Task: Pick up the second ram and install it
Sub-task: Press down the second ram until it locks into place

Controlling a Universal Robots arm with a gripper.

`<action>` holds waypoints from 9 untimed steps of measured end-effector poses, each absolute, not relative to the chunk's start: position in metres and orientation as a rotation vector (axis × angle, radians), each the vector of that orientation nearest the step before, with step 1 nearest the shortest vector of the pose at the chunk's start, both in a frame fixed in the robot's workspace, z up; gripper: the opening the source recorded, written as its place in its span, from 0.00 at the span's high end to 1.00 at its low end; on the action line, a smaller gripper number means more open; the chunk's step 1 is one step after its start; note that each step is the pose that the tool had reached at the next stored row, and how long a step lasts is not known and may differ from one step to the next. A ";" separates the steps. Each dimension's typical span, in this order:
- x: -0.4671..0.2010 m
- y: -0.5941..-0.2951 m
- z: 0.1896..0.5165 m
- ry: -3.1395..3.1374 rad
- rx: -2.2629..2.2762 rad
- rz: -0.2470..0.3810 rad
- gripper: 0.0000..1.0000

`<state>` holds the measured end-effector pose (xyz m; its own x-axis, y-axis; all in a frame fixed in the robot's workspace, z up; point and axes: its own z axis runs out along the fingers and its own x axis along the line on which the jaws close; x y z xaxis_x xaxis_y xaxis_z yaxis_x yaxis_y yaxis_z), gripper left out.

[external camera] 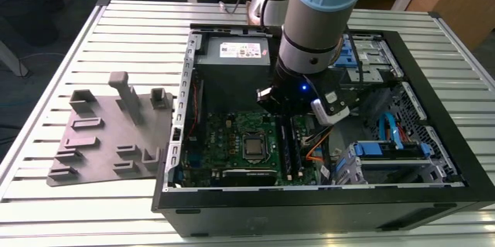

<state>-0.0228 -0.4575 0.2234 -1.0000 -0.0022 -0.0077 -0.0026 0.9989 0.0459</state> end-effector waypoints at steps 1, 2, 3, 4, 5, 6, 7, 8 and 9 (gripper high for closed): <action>-0.023 -0.461 0.223 3.133 -0.004 0.070 0.93; -0.023 -0.464 0.223 3.133 -0.004 0.069 0.93; -0.023 -0.468 0.223 3.133 -0.004 0.067 0.93; -0.024 -0.471 0.223 3.133 -0.004 0.064 0.93; -0.024 -0.474 0.223 3.133 -0.004 0.059 0.93; -0.024 -0.477 0.223 3.133 -0.004 0.054 0.93; -0.024 -0.480 0.223 3.134 -0.004 0.046 0.93; -0.024 -0.482 0.223 3.134 -0.004 0.038 0.93; -0.024 -0.485 0.223 3.134 -0.004 0.029 0.93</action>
